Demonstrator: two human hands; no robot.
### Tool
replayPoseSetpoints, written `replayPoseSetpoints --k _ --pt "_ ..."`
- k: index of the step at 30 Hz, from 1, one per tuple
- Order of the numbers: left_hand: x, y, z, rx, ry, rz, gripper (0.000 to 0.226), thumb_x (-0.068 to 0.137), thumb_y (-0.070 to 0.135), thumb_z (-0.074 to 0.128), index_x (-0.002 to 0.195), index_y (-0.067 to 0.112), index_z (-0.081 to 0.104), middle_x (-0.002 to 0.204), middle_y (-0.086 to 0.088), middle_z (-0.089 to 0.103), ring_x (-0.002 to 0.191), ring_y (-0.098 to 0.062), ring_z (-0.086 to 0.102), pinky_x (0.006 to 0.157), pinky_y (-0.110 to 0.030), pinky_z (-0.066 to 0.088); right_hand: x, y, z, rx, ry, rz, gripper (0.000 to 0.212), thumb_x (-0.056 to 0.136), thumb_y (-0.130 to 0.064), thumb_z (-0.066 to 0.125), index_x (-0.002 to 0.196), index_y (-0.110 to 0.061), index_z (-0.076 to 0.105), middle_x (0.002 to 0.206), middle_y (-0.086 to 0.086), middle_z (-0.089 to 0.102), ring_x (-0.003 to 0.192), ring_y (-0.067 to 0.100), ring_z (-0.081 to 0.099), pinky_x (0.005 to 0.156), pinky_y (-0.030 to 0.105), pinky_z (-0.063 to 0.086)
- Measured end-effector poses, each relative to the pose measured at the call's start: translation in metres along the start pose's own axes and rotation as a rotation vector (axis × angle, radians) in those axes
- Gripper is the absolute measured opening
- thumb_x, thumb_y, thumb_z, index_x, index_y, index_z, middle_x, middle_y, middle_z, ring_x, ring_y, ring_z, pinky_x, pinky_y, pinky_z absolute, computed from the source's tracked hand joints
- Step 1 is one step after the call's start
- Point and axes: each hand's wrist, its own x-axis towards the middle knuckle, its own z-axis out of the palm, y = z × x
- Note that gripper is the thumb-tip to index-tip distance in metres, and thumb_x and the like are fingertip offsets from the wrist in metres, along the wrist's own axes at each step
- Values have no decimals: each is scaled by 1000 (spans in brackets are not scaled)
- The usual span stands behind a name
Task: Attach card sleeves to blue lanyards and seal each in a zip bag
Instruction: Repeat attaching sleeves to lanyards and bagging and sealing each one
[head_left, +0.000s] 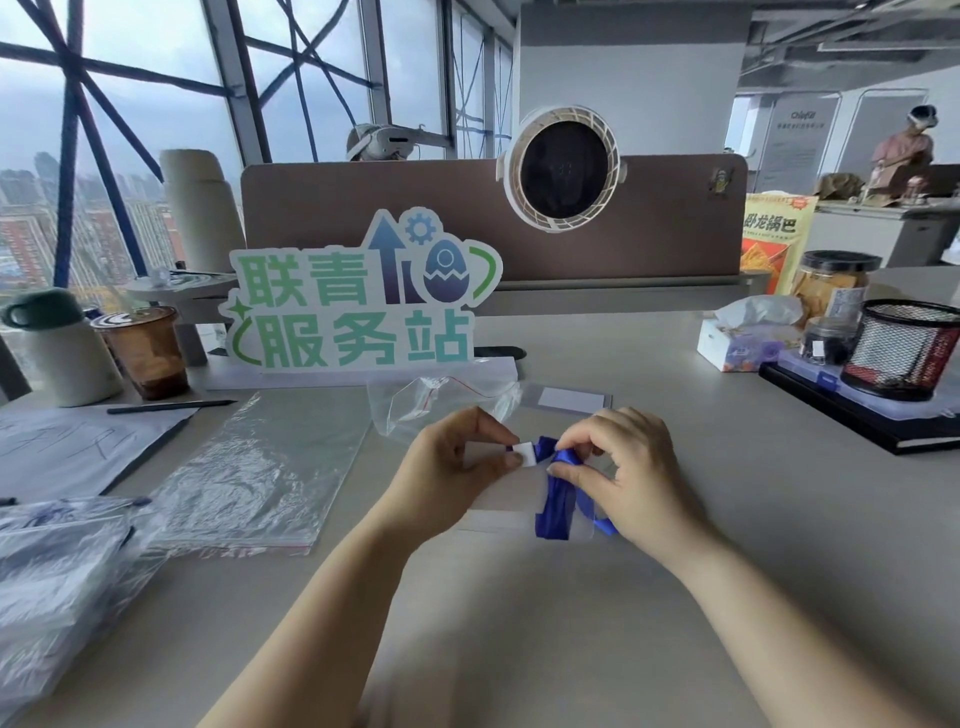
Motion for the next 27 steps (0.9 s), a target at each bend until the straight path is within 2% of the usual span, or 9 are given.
replayPoseSetpoints --k 2,5,8,11,14,17,20,24,27 --pt "-1 3 -1 -53 -31 1 8 80 11 73 81 13 65 75 10 63 61 -5 52 57 -17 41 0 2 0 8 21 18 17 72 -38 71 80 -26 62 80 -14 57 79 7 50 74 33 40" --pt "-1 4 -3 -145 -42 -14 9 81 10 72 82 14 64 72 16 61 61 -3 51 57 -15 40 -1 0 -1 116 37 92 30 71 -46 69 95 -28 62 92 -24 56 89 -2 49 83 25 38" --pt "0 2 -2 -154 -35 -22 14 81 10 71 87 18 62 81 8 64 69 -9 56 61 -20 45 0 -2 -1 123 6 68 33 77 -50 60 99 -27 70 86 -31 58 81 -4 51 82 19 38" --pt "1 -2 1 -162 -6 -63 26 80 12 73 96 22 55 93 4 69 79 -14 64 64 -23 51 0 -1 1 191 -2 118 21 78 -35 70 95 -24 73 80 -28 61 78 -1 55 76 18 42" --pt "3 -6 2 -7 90 -53 37 75 18 78 102 24 53 99 10 67 86 -12 63 70 -22 53 -2 -4 3 390 -49 290 15 80 -11 71 92 -20 73 76 -20 67 77 -6 59 70 7 41" --pt "3 -10 -3 154 289 -18 33 76 23 77 102 24 57 104 11 61 88 -7 58 73 -21 49 -3 -4 5 540 -77 430 12 82 -7 68 92 -13 73 79 -12 70 71 -8 60 67 4 41" --pt "6 -18 -14 424 560 -10 25 80 24 72 103 25 62 110 6 57 97 -16 54 76 -25 40 -2 -2 7 600 -39 507 10 83 -5 67 91 -9 72 83 -2 72 70 -2 62 66 7 43" --pt "12 -34 -20 832 476 -81 37 86 38 62 122 37 56 142 0 35 127 -26 33 102 -35 29 -1 -1 9 611 -19 579 9 83 -8 68 90 -12 72 82 -3 73 72 1 64 67 12 47" --pt "20 -40 -15 968 351 -92 45 91 45 51 135 45 42 158 3 6 143 -26 6 114 -41 7 -2 0 10 591 -23 599 9 83 -8 68 90 -12 72 80 -5 72 69 -3 62 65 10 45"
